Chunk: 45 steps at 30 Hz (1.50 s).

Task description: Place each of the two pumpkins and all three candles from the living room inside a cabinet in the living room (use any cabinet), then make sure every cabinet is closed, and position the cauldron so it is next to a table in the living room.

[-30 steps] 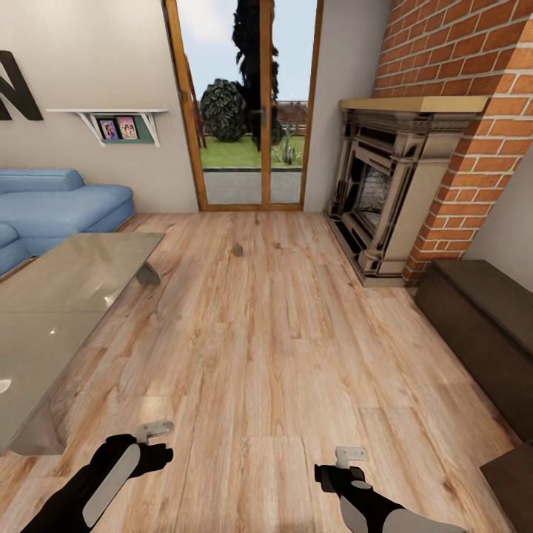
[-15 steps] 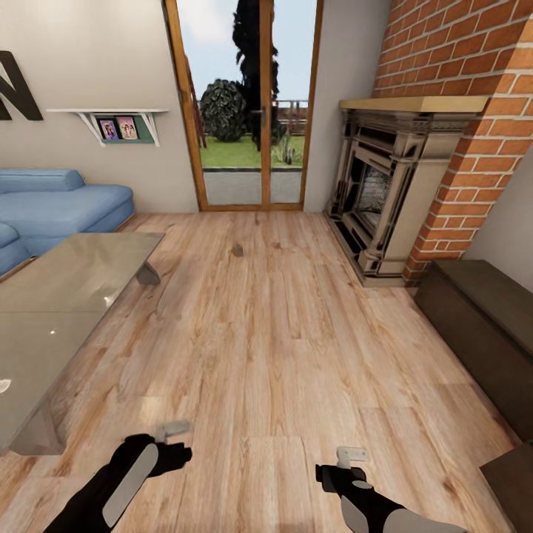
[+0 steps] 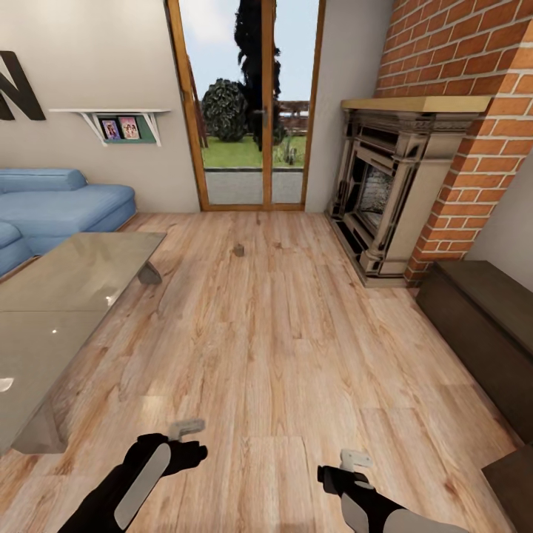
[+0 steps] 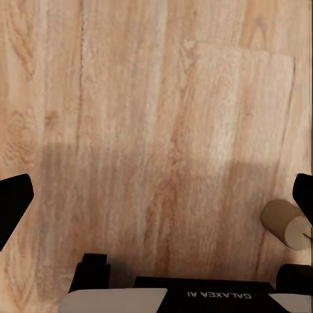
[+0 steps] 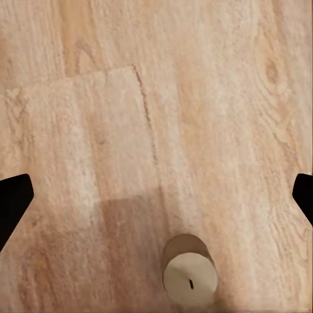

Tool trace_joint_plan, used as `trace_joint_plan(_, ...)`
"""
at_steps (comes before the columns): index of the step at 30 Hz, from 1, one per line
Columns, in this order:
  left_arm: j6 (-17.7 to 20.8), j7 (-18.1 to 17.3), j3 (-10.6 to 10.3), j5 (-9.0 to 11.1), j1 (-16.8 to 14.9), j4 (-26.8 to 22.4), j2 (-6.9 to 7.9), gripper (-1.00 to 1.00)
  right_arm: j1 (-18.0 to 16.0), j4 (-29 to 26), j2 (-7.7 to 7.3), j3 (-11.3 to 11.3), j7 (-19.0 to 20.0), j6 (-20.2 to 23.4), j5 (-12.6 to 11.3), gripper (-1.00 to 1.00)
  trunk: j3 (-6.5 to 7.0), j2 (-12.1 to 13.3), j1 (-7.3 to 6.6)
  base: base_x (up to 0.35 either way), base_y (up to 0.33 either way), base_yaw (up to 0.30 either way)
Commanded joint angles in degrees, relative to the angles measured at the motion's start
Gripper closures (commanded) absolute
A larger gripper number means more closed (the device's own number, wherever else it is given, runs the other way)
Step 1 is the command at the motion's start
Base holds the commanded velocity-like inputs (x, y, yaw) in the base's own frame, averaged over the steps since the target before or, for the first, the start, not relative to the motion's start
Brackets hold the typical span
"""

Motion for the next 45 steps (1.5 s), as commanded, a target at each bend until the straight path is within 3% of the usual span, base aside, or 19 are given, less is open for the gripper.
trace_joint_plan(1, 0.06, 0.54, -0.42, 0.73, 0.01, -0.31, 0.07, -1.00, -0.03, 0.04, 0.02, 0.32, -0.20, 0.10, -0.63, -1.00, -0.05, -0.03, 0.00, 0.000, 0.000, 0.000)
trace_joint_plan(10, 0.24, 0.48, -0.77, 1.18, 0.09, -0.70, 0.07, -1.00, -0.03, 0.06, -0.10, -0.29, -1.66, 3.30, -0.83, -1.00, -1.66, -3.63, 1.97, 0.000, 0.000, 0.000)
trace_joint_plan(15, 0.37, 0.43, -0.25, 1.47, 0.10, -0.78, 0.08, -1.00, -0.03, 0.00, -0.31, -4.18, -7.25, 5.61, -0.80, -1.00, -2.56, -5.64, 3.07, 0.000, 0.000, 0.000)
trace_joint_plan(18, 0.39, 0.44, -0.24, 3.04, 0.10, -0.79, 0.06, -1.00, -0.03, 0.01, -0.37, -5.41, -9.52, 6.17, -0.79, -1.00, -3.10, -6.84, 3.73, 0.000, 0.000, 0.000)
trace_joint_plan(23, 0.41, 0.47, -0.66, 5.35, 0.10, -0.74, -0.35, -1.00, -0.03, -0.05, -0.10, -5.76, -10.21, 6.30, -0.67, -1.00, -4.00, -8.85, 4.83, 0.000, 0.000, 0.000)
trace_joint_plan(29, 0.45, 0.81, -0.45, 5.82, 0.10, -0.68, -2.19, -1.00, -0.03, -0.11, 0.07, -5.58, -10.10, 6.24, -0.58, -1.00, -5.07, -11.25, 6.15, 0.000, 0.000, 0.000)
trace_joint_plan(45, 0.60, 1.02, 0.52, 6.64, 0.10, -0.62, -2.38, -1.00, -0.03, -0.11, 0.02, -5.42, -9.94, 8.99, -0.53, -1.00, -7.95, -17.67, 9.66, -0.100, 0.000, 0.000)
